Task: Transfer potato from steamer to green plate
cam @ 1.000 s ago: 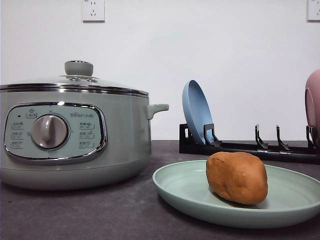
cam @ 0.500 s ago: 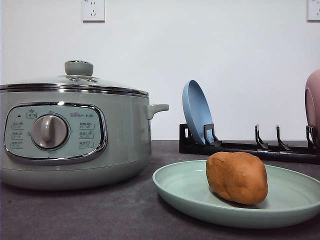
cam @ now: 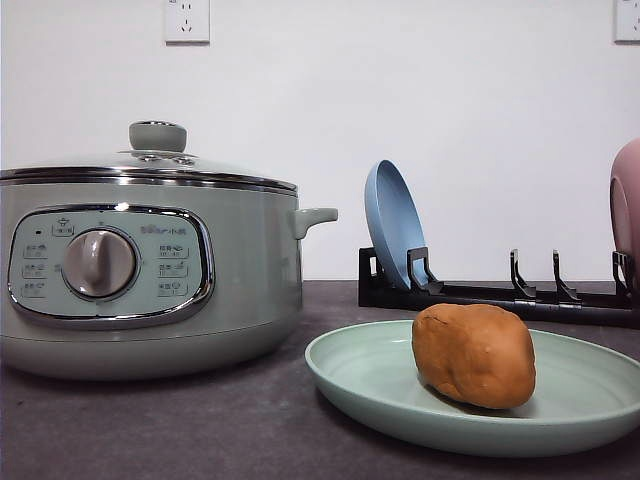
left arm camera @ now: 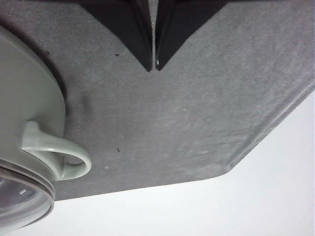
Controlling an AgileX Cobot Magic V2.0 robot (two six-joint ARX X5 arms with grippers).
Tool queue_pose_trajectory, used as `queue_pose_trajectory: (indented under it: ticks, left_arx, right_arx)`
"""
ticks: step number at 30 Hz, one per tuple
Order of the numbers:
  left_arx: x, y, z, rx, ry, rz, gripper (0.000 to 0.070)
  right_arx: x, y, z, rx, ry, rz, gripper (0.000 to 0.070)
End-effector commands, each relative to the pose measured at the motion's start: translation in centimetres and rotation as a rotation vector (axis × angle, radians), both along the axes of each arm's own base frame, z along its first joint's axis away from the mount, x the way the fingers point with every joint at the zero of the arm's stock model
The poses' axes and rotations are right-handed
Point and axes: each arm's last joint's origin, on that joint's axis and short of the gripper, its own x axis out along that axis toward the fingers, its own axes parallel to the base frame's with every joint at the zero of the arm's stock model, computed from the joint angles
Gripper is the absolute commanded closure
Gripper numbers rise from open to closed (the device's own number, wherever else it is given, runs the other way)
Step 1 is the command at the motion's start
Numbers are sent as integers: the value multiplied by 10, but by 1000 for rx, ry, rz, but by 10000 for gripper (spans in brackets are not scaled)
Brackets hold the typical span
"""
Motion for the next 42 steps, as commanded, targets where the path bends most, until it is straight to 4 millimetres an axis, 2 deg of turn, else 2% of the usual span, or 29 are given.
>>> queue_pose_trajectory:
  ticks: [1, 42]
  left_arx:
    - [1, 0, -7, -7, 25, 5, 700]
    - [1, 0, -7, -7, 25, 5, 700]
  right_arx:
    - [0, 0, -2, 11, 8, -2, 700]
    - [0, 0, -2, 11, 8, -2, 700]
